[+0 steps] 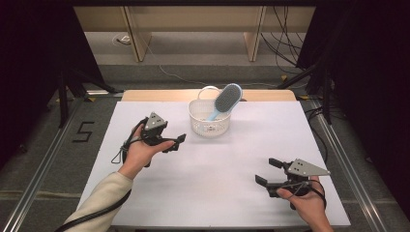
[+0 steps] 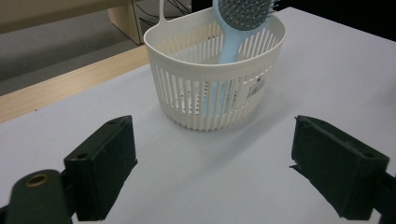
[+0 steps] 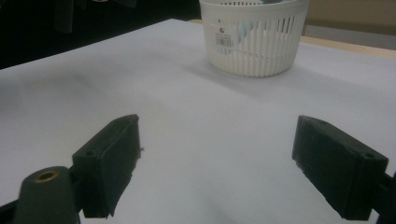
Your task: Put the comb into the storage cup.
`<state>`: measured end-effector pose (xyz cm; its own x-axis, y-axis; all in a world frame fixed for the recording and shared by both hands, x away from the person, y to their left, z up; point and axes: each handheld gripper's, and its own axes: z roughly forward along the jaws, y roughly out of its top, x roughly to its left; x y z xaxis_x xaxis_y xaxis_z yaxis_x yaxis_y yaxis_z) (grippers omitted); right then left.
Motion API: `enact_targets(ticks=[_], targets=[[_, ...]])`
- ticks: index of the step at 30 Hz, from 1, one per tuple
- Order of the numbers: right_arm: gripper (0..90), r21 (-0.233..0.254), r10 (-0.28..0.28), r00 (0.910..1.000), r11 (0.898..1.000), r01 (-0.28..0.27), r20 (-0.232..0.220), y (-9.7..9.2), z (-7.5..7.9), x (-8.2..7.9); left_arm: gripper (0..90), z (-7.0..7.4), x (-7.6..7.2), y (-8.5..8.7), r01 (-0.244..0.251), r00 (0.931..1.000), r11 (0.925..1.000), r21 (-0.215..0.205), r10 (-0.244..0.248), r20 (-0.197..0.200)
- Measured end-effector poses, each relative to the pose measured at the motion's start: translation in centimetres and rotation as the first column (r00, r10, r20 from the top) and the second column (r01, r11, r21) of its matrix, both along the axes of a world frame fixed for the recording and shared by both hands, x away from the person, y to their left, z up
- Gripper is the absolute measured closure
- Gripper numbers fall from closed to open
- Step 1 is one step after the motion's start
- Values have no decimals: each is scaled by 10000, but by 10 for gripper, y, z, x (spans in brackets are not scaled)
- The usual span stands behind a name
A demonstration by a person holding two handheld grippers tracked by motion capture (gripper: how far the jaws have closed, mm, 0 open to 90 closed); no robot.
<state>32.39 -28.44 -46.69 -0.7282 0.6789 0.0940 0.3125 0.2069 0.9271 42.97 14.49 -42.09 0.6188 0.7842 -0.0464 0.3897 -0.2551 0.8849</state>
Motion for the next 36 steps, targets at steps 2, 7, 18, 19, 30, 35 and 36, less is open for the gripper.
enact_targets(ticks=[2,7,18,19,30,35,36], targets=[[163,-9,-2,10000,10000,2,25,0,0,0,133,-1,-2,1,3,10000,10000,-13,-3,28],[163,6,-4,10000,10000,4,6,0,0,0,133,-4,-7,5,33,10000,10000,72,-33,21],[163,-14,18,10000,10000,-18,19,0,0,0,141,-11,-20,18,-121,9998,9999,79,120,127],[162,-13,20,10000,10000,-20,24,0,0,0,141,-11,-21,20,-111,9998,9999,86,110,179],[163,-24,20,10000,10000,-20,44,0,1,0,143,-14,-31,29,-150,9994,9998,87,147,304],[162,-21,14,10000,10000,-14,54,0,1,0,143,-16,-36,32,-186,9993,9998,94,183,325],[162,-23,21,10000,10000,-21,58,0,1,0,143,-16,-37,33,-183,9993,9998,81,180,329]])
